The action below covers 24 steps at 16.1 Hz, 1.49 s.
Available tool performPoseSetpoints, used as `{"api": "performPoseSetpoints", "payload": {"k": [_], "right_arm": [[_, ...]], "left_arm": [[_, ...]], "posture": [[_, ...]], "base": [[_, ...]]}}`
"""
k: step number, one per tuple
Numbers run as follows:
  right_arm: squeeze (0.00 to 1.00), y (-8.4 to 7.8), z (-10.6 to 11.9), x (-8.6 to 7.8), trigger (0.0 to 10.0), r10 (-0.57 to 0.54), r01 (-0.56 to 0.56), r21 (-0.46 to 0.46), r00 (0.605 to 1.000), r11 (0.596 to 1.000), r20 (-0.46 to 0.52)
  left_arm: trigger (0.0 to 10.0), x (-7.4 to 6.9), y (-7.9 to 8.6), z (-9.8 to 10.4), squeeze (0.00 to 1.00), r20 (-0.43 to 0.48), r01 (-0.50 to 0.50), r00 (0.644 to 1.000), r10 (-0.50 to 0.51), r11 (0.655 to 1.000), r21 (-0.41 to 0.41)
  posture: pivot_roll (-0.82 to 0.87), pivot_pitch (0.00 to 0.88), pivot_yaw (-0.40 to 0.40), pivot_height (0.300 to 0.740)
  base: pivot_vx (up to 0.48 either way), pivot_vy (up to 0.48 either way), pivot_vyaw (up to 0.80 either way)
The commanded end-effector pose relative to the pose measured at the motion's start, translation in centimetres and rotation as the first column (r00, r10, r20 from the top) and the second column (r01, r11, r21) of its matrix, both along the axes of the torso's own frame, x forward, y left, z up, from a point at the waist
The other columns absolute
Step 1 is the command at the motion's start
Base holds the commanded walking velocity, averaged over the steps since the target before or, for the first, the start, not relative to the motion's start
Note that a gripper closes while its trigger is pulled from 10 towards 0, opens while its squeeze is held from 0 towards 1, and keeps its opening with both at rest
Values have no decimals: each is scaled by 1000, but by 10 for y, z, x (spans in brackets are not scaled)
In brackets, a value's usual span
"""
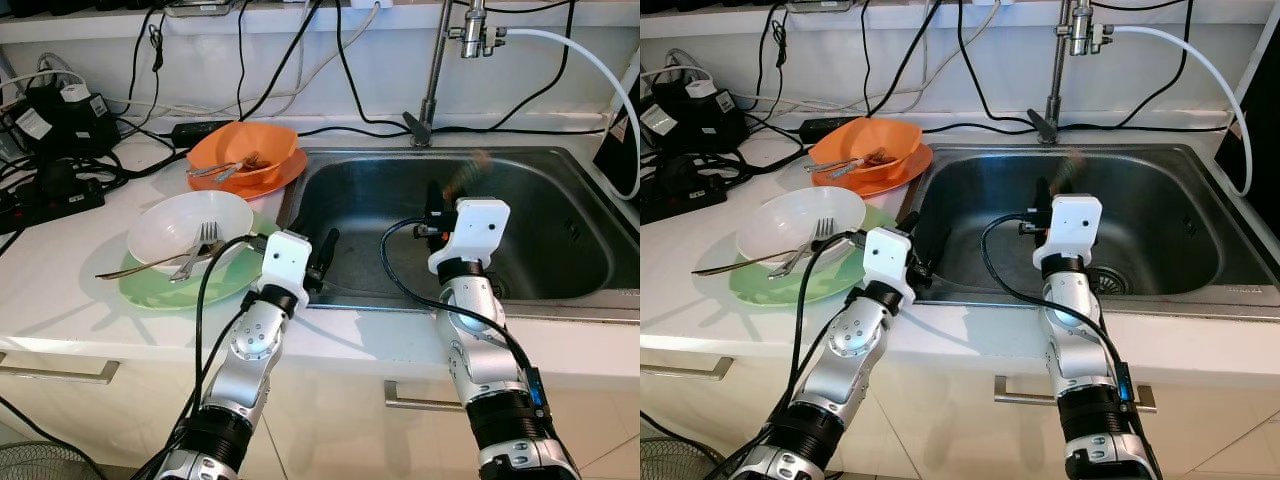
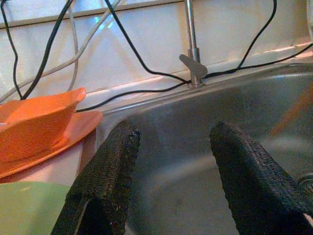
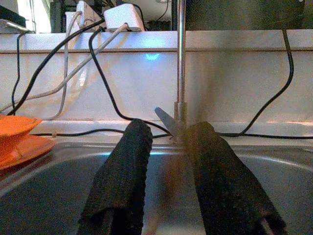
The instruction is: Kitchen organization
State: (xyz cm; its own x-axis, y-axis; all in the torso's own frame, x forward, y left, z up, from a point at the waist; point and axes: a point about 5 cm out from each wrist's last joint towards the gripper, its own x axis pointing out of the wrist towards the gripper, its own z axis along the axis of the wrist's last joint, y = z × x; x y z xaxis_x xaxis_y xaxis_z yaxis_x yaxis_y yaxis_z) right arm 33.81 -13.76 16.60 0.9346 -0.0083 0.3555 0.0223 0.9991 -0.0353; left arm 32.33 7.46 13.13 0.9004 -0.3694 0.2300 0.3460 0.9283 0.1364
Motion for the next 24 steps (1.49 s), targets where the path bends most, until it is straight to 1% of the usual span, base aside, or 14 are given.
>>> {"api": "performPoseSetpoints", "payload": {"k": [1,2,3,4,9,12,13,16,22,24], "right_arm": [[910,2,3,1,10000,4,-4,13,1000,1000,12],[196,2,3,1,10000,3,-3,12,1000,1000,11],[192,2,3,1,10000,4,-4,12,1000,1000,11],[0,2,3,1,10000,5,-5,5,1000,1000,10],[0,0,2,1,10000,-2,2,-9,1000,1000,-4],[0,-3,2,1,10000,-6,6,0,1000,1000,-9],[0,-3,3,0,10000,-7,7,0,1000,1000,-7],[0,-4,2,0,10000,-7,7,-1,1000,1000,-11],[0,-1,0,0,10000,-3,3,3,1000,1000,-22],[0,-1,1,0,10000,-4,4,4,1000,1000,-22]], "left_arm": [[10000,1,0,5,0,15,0,1000,-1,1000,7],[10000,2,0,6,0,14,-1,1000,1,1000,7],[10000,2,0,6,0,14,-1,1000,1,1000,7],[10000,2,-1,6,0,13,0,1000,0,1000,7],[10000,2,-2,7,0,13,5,1000,-5,1000,5],[10000,2,-1,8,0,21,-2,1000,2,1000,6],[10000,2,-1,11,0,28,-8,1000,8,1000,-8],[10000,2,-1,12,0,27,-8,1000,9,1000,-17],[10000,1,-2,11,0,22,-4,1000,4,1000,-14],[10000,1,-2,11,0,21,-4,1000,4,1000,-14]], "posture": [[11,0,84,740],[11,0,84,740],[11,0,84,740],[11,0,82,740],[7,0,79,740],[5,0,77,740],[1,0,76,740],[2,0,75,740],[7,0,76,740],[8,0,76,740]], "base": [[0,0,0],[0,0,0],[0,0,0],[0,0,0],[0,0,0],[0,0,0],[0,0,0],[0,0,0],[-245,0,0],[0,0,0]]}}
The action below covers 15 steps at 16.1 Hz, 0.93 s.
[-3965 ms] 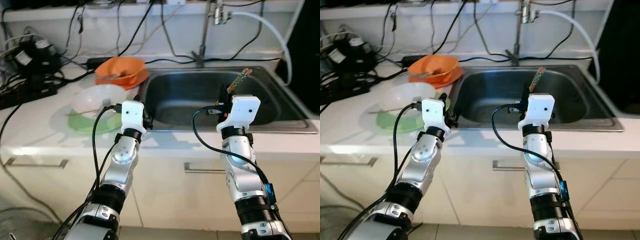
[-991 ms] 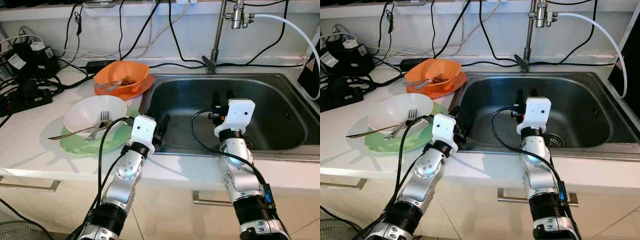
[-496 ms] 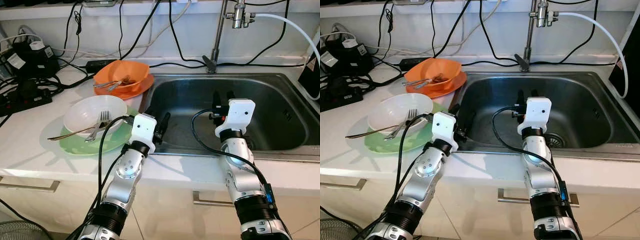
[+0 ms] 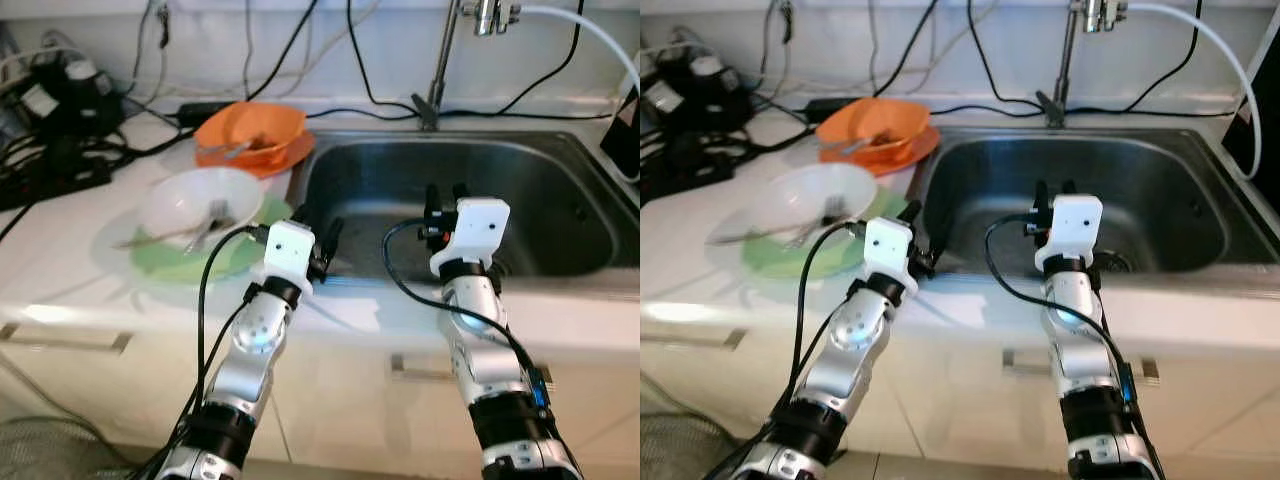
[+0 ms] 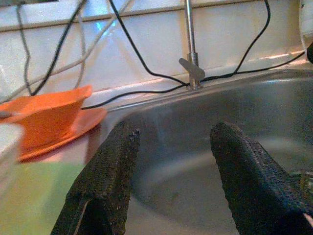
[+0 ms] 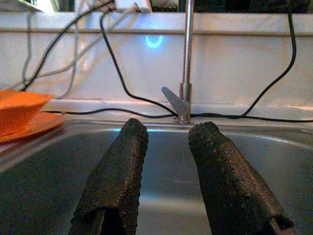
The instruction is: Kitchen organization
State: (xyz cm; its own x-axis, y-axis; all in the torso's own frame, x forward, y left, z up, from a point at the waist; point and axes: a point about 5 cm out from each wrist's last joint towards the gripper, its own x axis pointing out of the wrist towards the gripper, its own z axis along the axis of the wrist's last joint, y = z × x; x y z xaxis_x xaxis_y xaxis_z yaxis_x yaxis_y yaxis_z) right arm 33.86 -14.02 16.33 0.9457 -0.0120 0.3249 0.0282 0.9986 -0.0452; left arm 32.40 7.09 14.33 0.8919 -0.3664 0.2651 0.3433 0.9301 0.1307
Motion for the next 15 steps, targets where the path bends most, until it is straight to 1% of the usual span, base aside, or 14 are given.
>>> {"api": "performPoseSetpoints", "payload": {"k": [1,7,12,13,15], "right_arm": [[0,1,3,0,10000,2,-3,14,1000,1000,11],[0,1,2,-1,10000,1,-1,17,1000,1000,8],[0,3,0,-1,10000,9,-9,16,1000,1000,-4],[0,4,-1,-1,10000,10,-10,15,1000,1000,-6],[0,4,0,0,10000,10,-10,14,1000,1000,-7]], "left_arm": [[10000,0,2,-2,0,-12,-6,1000,7,1000,4],[10000,0,2,-1,0,-9,-16,1000,16,1000,1],[10000,-1,2,-3,0,-25,-20,999,20,1000,14],[10000,-2,3,-1,0,-9,-23,1000,23,999,23],[10000,-8,-1,11,0,81,-2,997,-5,996,94]], "posture": [[8,0,77,740],[13,0,76,740],[13,3,68,740],[14,4,66,740],[16,3,69,740]], "base": [[0,0,0],[0,0,0],[0,0,0],[0,0,0],[0,0,0]]}}
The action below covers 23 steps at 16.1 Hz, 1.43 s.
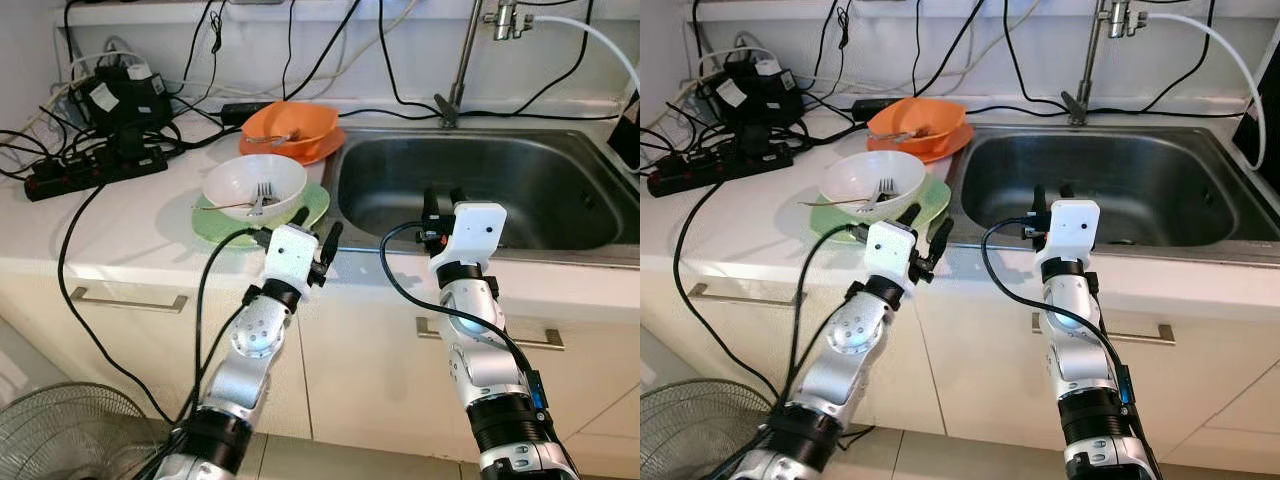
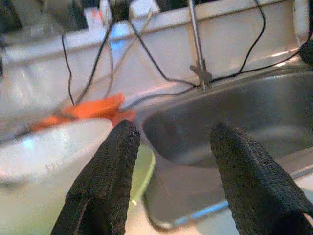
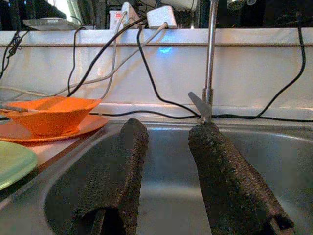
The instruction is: Kitchen organization
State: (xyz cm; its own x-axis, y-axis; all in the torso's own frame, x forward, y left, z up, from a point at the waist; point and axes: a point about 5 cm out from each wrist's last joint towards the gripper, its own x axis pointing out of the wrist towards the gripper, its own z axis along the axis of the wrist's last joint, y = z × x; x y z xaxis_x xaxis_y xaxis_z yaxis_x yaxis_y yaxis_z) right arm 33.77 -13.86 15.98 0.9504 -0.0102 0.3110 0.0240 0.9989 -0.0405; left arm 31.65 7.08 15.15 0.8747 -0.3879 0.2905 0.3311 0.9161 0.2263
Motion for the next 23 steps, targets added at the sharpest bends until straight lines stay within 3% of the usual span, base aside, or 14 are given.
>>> {"api": "performPoseSetpoints", "payload": {"k": [1,2,4,5,6,8,9,10,18,23], "right_arm": [[0,2,3,1,10000,6,-6,10,1000,1000,8],[0,2,3,1,10000,4,-5,12,1000,1000,9],[0,2,1,0,10000,-1,1,19,1000,1000,6],[0,2,1,0,10000,-1,1,20,1000,1000,5],[0,3,-1,0,10000,2,-3,22,1000,1000,2],[0,4,-2,0,10000,7,-7,23,1000,1000,0],[0,5,-1,0,10000,10,-10,26,1000,1000,2],[0,6,-1,0,10000,16,-16,28,1000,999,5],[0,9,0,1,10000,30,-30,26,1000,999,5],[0,8,0,2,10000,25,-25,27,1000,999,6]], "left_arm": [[10000,-5,-2,7,0,52,2,999,-4,999,43],[10000,-8,-1,7,0,68,-4,998,0,998,59],[10000,-18,6,13,0,188,-59,982,23,980,189],[10000,-20,8,20,0,235,-83,972,31,973,214],[10000,-24,13,36,0,312,-140,948,65,965,223],[10000,-27,22,44,0,352,-192,930,107,957,218],[10000,-29,40,42,0,356,-258,919,168,940,222],[10000,-30,46,39,0,355,-276,917,182,931,237],[10000,-30,66,19,0,227,-262,954,198,918,298],[10000,-14,68,11,0,180,-267,960,213,888,375]], "posture": [[17,3,73,740],[20,3,74,740],[28,3,77,740],[33,2,76,740],[40,0,78,740],[43,0,79,740],[46,0,79,740],[48,0,78,740],[53,0,70,740],[50,0,67,740]], "base": [[0,0,0],[0,0,0],[0,0,0],[0,0,0],[0,0,0],[0,0,0],[0,0,0],[0,0,0],[0,0,0],[0,0,0]]}}
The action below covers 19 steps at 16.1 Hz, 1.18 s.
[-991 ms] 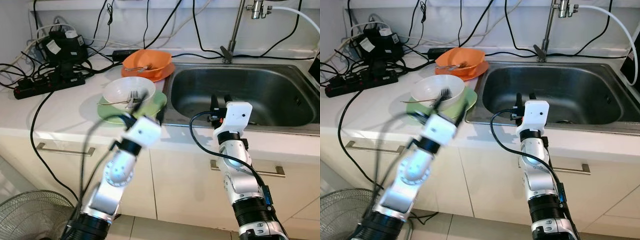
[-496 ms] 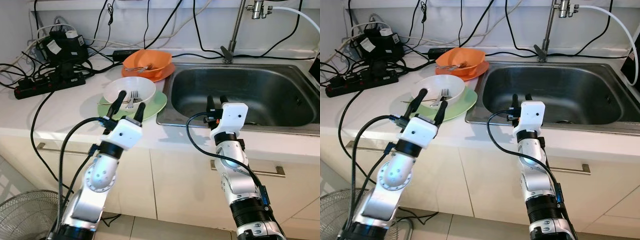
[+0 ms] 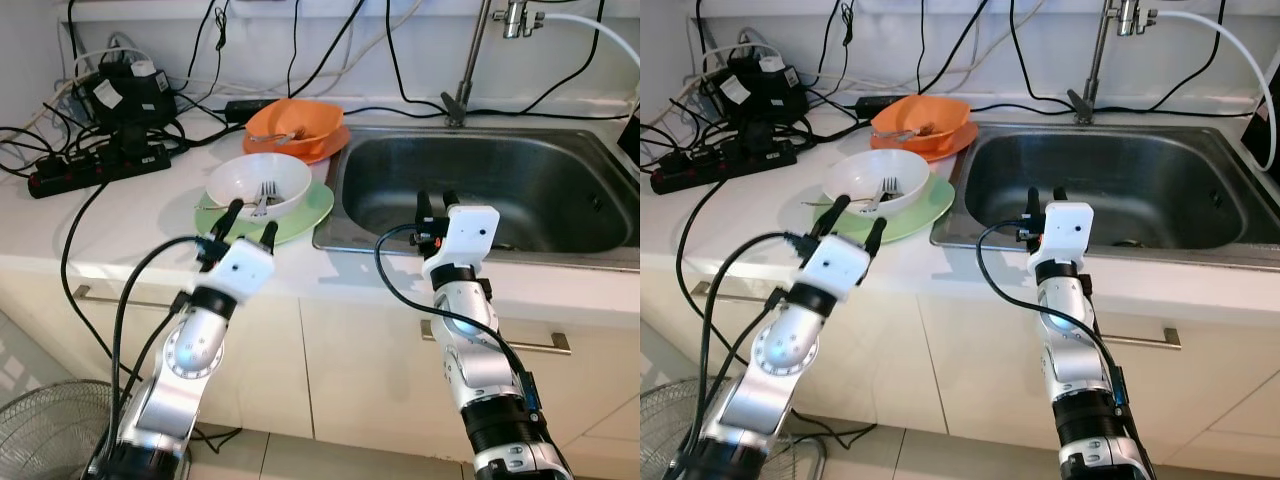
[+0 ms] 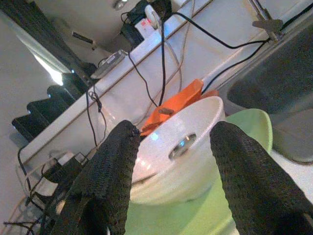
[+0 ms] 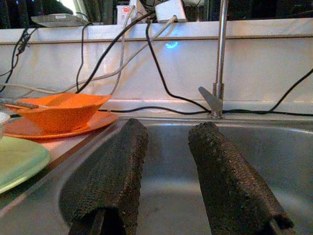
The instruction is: Kitchen organization
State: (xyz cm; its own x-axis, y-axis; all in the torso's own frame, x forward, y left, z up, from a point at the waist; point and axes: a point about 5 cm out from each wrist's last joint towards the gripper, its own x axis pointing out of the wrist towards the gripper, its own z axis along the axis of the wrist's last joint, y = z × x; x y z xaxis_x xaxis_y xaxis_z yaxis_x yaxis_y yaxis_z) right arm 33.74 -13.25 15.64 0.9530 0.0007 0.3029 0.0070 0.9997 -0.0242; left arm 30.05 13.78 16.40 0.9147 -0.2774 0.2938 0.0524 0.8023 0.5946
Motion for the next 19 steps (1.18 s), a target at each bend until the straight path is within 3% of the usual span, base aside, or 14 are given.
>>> {"api": "performPoseSetpoints", "payload": {"k": [1,9,13,19], "right_arm": [[0,2,4,2,10000,6,-6,11,1000,1000,15],[0,0,5,2,10000,-1,1,10,1000,1000,19],[0,-1,6,2,10000,-4,4,10,1000,1000,20],[0,0,7,2,10000,0,0,14,1000,1000,23]], "left_arm": [[10000,4,-1,-2,0,-17,-6,1000,6,1000,19],[10000,24,-17,4,0,7,0,1000,0,998,63],[10000,31,-13,5,0,4,-55,998,55,994,92],[10000,31,-3,-3,0,-18,-96,995,98,988,121]], "posture": [[47,0,68,740],[33,0,64,740],[31,0,64,740],[37,0,63,740]], "base": [[0,0,0],[0,0,0],[0,0,0],[0,0,0]]}}
